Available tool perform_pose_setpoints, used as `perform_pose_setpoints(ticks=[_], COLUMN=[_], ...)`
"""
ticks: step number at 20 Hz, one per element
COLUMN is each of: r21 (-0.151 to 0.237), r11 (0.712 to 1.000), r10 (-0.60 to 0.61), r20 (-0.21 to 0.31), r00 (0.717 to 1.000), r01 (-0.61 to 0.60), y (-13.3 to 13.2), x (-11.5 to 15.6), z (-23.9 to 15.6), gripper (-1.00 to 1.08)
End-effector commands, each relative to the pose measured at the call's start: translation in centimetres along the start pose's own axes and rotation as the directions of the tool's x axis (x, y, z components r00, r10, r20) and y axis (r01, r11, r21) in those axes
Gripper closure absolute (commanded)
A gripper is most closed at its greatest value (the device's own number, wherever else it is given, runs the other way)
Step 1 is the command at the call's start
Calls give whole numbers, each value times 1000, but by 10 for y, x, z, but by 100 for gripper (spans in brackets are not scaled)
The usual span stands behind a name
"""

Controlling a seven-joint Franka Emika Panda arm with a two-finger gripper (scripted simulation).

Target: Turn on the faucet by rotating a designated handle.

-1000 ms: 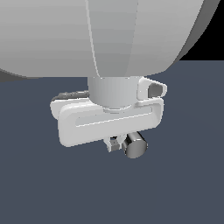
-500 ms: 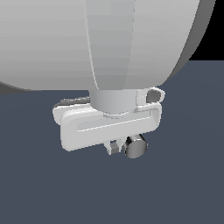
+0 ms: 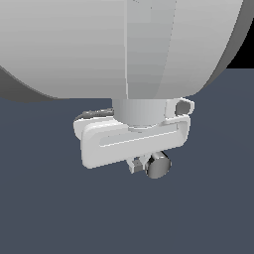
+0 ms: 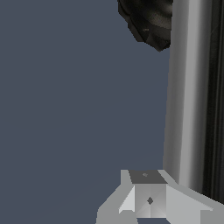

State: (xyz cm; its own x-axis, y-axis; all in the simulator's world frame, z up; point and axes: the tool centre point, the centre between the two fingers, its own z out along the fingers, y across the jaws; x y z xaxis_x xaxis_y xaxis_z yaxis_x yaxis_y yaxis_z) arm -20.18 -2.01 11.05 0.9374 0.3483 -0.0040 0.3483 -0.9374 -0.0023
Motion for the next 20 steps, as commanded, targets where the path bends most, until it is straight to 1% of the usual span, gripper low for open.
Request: perform_pose_setpoints(ticks=[1, 20], r21=[-2, -2], r11=[1000, 1000], r10=[12, 12], r20=[-4, -4], r00=[1000, 1000], r01=[-12, -12], y=[16, 92], x=[1, 6], z=[0, 0], gripper=[108, 108])
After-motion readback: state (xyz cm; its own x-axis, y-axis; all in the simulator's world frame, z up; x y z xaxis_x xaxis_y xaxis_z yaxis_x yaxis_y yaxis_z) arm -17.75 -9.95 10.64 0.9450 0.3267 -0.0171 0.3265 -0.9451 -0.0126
